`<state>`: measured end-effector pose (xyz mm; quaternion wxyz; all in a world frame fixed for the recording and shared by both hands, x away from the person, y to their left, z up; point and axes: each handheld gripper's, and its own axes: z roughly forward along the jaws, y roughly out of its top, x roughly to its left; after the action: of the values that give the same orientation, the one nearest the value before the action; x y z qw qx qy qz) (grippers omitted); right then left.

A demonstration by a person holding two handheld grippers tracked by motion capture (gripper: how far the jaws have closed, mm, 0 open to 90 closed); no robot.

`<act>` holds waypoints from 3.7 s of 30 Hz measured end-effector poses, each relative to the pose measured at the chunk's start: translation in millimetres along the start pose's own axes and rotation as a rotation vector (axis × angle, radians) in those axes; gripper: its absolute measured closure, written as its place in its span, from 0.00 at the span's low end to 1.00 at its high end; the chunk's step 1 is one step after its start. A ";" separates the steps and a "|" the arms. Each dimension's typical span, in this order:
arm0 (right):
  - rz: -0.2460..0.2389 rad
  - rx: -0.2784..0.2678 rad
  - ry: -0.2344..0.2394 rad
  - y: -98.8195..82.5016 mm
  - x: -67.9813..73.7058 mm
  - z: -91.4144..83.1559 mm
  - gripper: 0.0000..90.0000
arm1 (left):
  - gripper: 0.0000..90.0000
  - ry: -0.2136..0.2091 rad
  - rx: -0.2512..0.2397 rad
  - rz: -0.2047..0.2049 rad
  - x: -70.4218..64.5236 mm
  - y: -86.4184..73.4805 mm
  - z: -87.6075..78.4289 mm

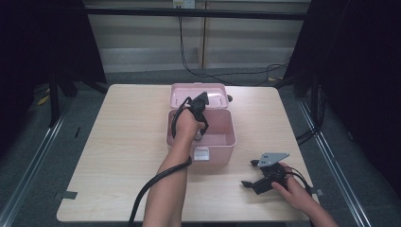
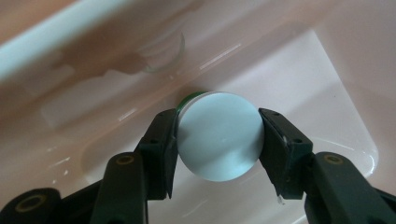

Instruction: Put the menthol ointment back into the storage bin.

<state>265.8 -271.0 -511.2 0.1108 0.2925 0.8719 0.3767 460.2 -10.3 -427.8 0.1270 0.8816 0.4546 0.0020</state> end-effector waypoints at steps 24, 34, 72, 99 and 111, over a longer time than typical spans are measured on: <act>0.000 0.000 0.000 0.0 0.0 0.0 0.11 | 0.55 0.001 -0.020 -0.039 7.2 -2.7 6.7; 0.000 0.000 0.000 0.0 0.0 0.0 0.11 | 0.49 -0.013 -0.031 -0.071 10.4 -4.3 4.5; -0.001 0.003 -0.002 0.1 0.0 -0.2 0.11 | 0.30 -0.060 0.041 -0.074 7.7 -15.8 -39.5; 0.003 0.005 0.004 0.0 0.1 -0.2 0.11 | 0.30 -0.075 -0.009 -0.084 19.5 -30.0 -115.9; 0.000 0.003 0.006 0.0 -0.1 0.0 0.11 | 0.30 -0.079 -0.028 -0.105 31.0 -43.3 -136.6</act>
<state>265.9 -271.0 -511.2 0.1078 0.2916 0.8727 0.3764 427.4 68.9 -308.9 0.1568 0.8542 0.4947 -0.0331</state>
